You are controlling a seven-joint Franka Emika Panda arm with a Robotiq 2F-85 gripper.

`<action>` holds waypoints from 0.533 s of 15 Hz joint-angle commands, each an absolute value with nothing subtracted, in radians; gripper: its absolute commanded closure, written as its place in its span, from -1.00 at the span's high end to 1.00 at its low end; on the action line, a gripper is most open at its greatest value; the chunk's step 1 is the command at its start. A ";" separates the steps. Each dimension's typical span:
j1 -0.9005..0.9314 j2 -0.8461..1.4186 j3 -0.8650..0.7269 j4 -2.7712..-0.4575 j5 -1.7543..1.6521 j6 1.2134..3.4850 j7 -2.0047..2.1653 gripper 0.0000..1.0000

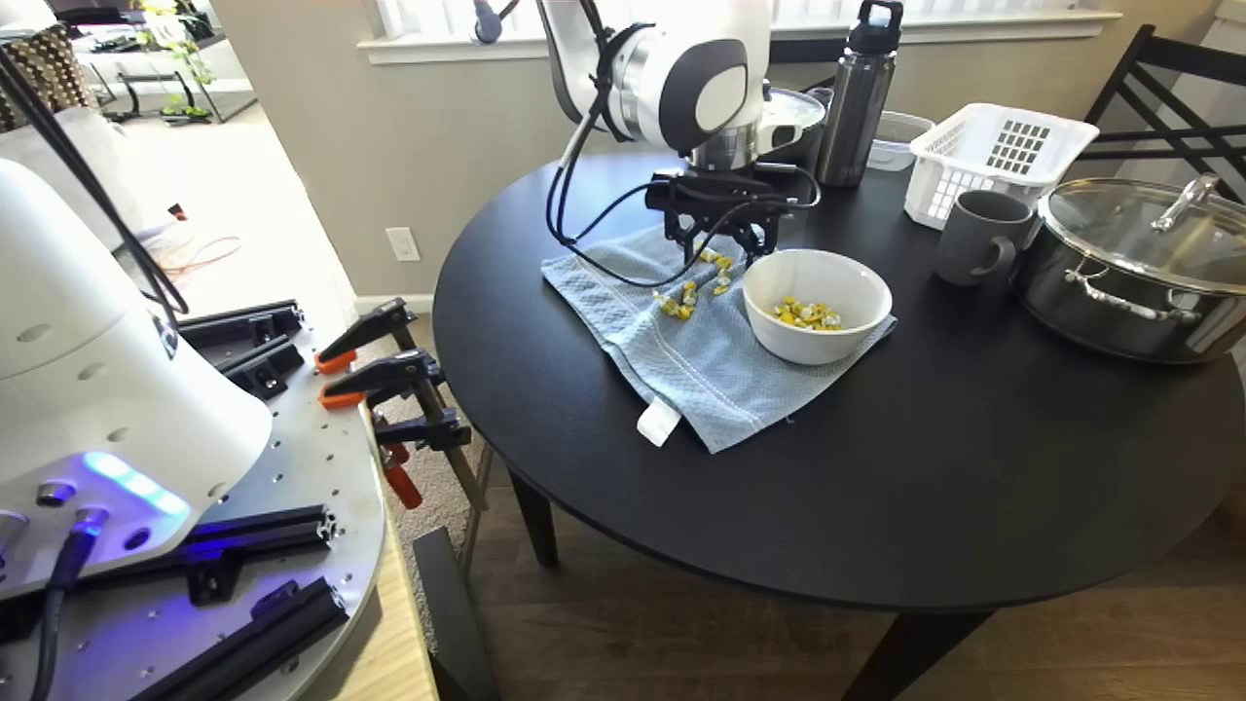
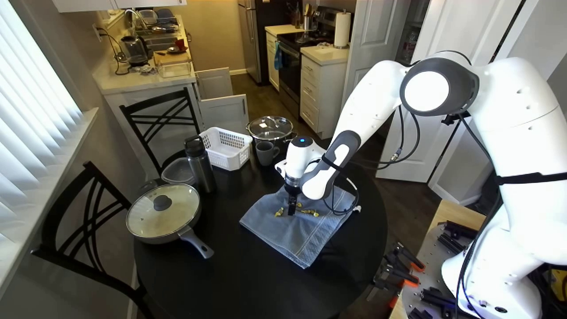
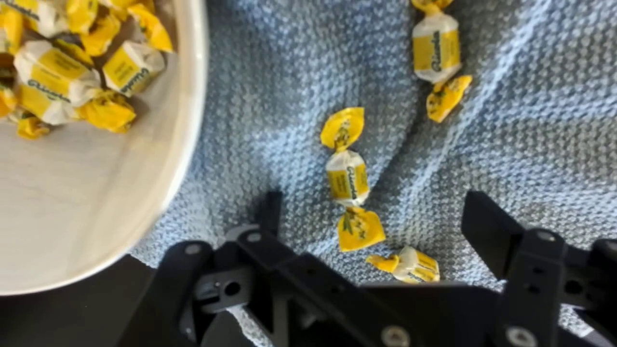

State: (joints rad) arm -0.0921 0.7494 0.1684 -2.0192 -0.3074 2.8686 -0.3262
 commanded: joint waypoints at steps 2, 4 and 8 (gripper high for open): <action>-0.094 0.731 0.157 -2.022 -0.273 2.849 -0.357 0.49; -0.088 0.723 0.143 -2.024 -0.276 2.850 -0.348 0.31; -0.089 0.720 0.138 -2.022 -0.275 2.850 -0.350 -0.20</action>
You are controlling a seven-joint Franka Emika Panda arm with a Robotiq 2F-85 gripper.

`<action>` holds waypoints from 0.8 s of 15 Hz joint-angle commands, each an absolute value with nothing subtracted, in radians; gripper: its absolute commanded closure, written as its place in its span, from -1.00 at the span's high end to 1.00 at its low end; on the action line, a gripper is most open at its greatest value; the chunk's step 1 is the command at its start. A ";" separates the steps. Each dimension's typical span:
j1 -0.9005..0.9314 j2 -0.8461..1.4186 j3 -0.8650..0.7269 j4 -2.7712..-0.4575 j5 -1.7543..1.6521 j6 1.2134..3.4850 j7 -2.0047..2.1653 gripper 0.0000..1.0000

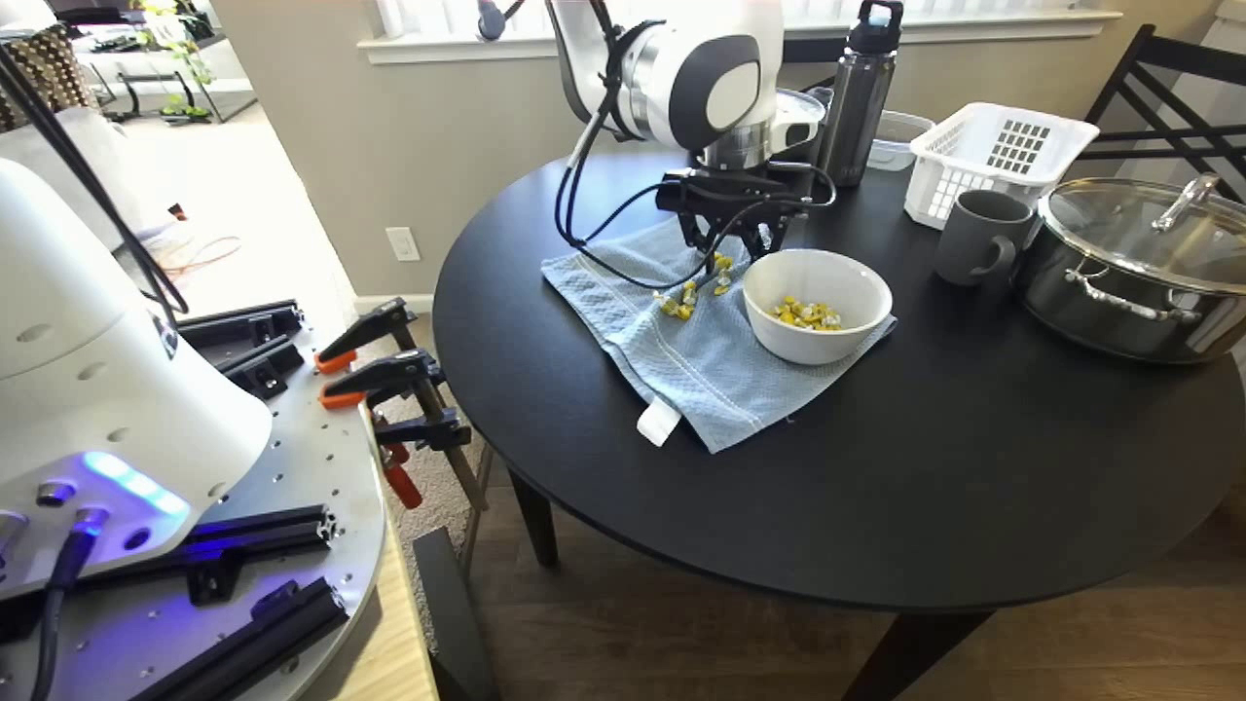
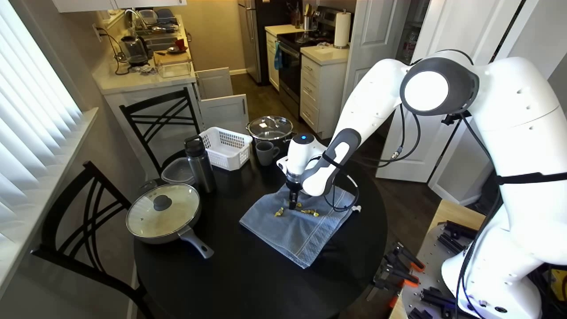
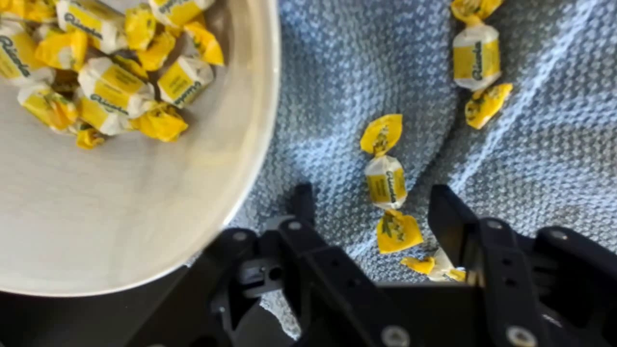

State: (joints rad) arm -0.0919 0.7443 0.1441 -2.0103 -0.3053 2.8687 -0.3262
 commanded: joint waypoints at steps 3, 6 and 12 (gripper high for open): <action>-0.090 0.722 0.138 -2.020 -0.275 2.850 -0.353 -0.58; -0.089 0.727 0.142 -2.020 -0.275 2.848 -0.356 -0.95; -0.141 0.694 0.214 -2.058 -0.258 2.860 -0.408 -0.92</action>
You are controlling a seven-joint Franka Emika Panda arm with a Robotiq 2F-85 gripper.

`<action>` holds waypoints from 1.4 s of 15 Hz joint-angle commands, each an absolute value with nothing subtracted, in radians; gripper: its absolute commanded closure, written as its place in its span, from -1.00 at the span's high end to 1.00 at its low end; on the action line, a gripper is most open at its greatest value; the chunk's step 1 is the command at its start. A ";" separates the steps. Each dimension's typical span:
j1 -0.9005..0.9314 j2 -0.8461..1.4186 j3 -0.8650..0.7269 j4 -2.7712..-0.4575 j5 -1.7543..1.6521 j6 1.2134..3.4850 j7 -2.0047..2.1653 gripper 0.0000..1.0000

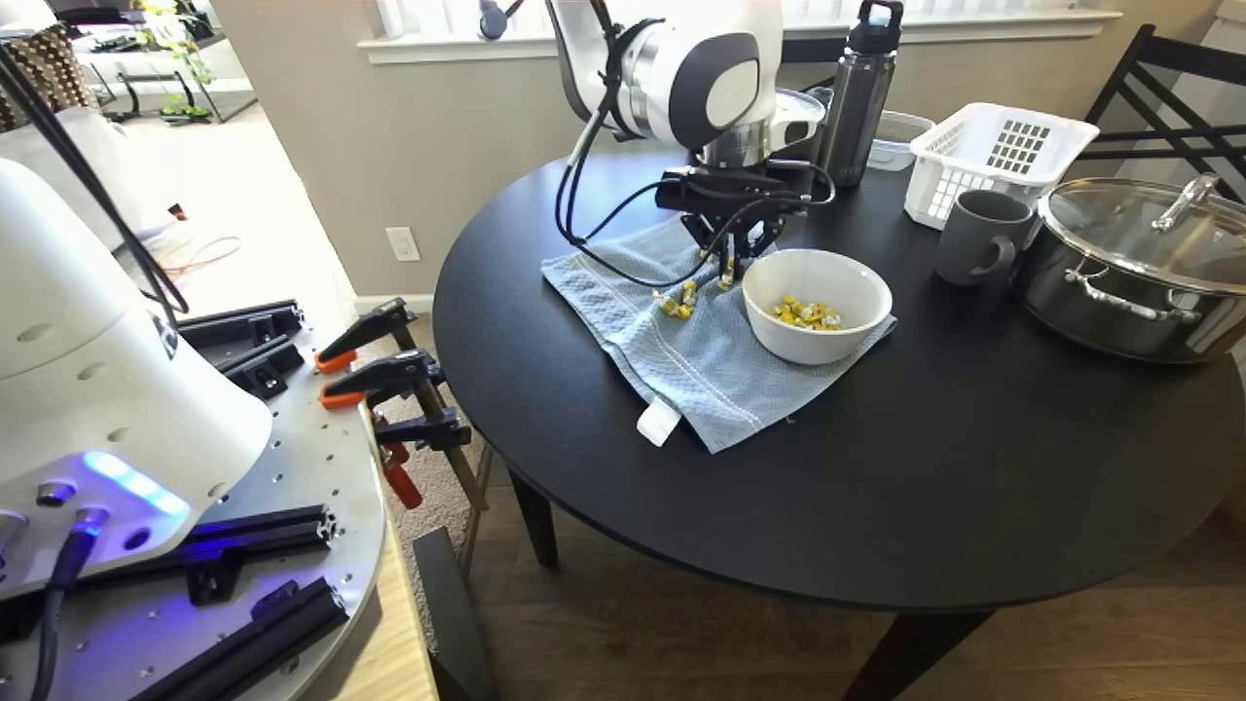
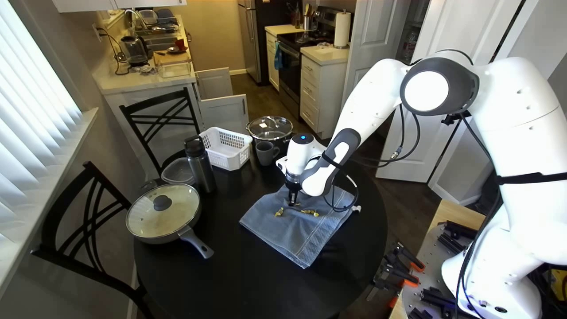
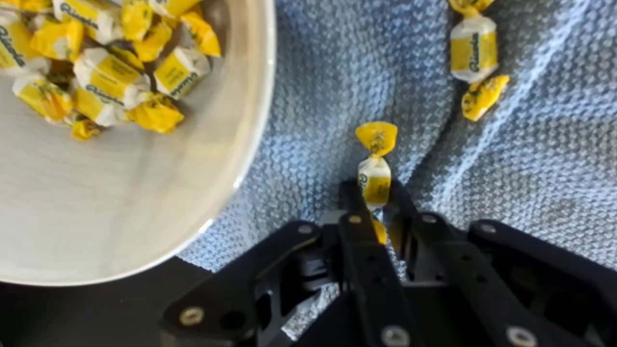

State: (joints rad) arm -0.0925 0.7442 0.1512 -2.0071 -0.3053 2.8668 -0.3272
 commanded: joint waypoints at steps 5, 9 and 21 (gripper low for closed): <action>-0.206 0.580 0.297 -2.137 -0.233 2.888 -0.467 -0.92; -0.107 0.455 0.152 -2.180 -0.285 2.865 -0.385 -0.92; 0.149 0.407 -0.206 -2.199 -0.638 2.800 -0.045 0.06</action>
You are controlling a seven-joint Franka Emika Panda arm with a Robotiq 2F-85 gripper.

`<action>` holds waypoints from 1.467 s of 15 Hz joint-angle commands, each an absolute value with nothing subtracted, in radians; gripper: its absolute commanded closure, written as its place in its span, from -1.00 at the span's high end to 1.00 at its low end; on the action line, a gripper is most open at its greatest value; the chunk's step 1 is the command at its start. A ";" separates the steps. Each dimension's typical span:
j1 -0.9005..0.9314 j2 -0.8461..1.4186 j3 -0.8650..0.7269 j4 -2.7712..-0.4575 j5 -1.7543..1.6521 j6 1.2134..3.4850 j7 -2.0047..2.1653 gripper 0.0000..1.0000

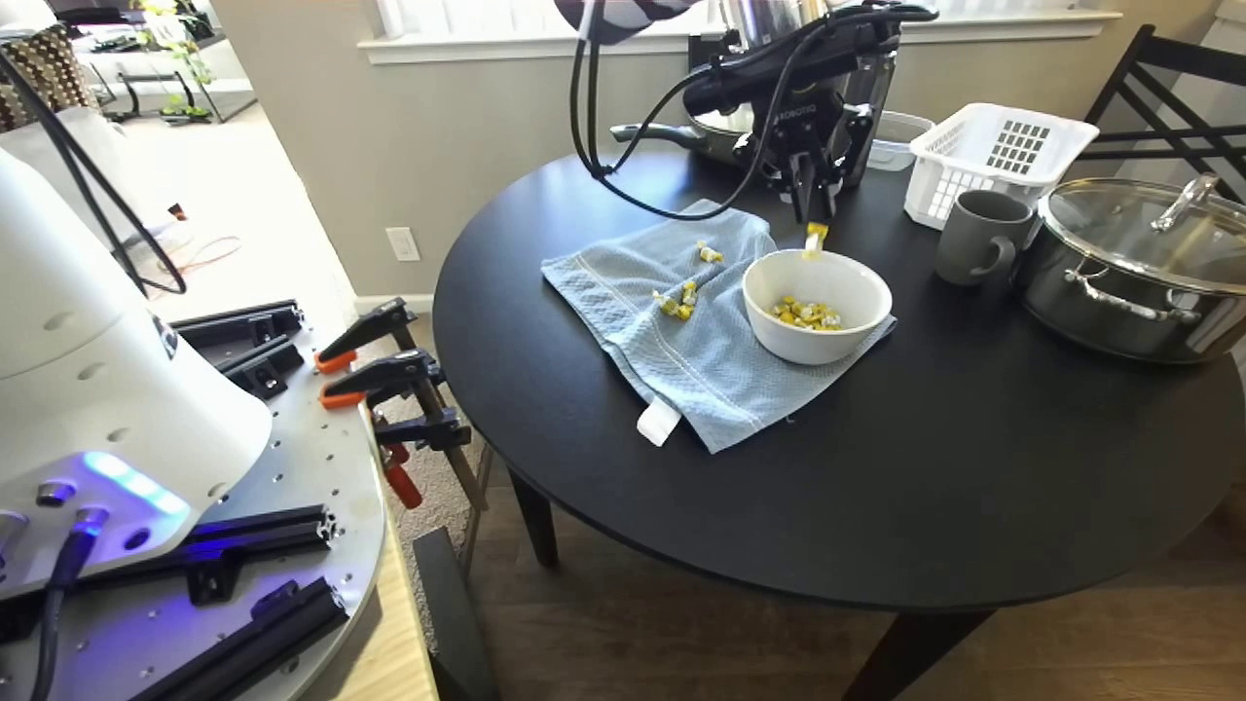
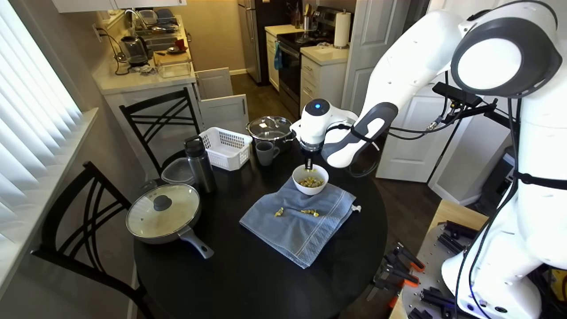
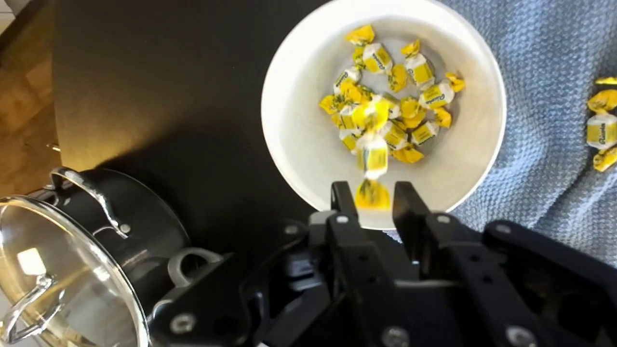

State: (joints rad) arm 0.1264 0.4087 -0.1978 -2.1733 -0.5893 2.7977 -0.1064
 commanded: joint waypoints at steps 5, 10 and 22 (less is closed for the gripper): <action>0.134 0.431 -0.106 -2.223 -0.589 2.827 -0.105 0.69; 0.084 0.500 0.024 -2.198 -0.494 2.838 -0.213 1.00; -0.160 0.734 0.268 -1.990 -0.250 2.761 -0.614 1.00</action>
State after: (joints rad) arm -0.1416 0.6870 0.2459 -2.0616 -0.2817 2.8086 -0.5467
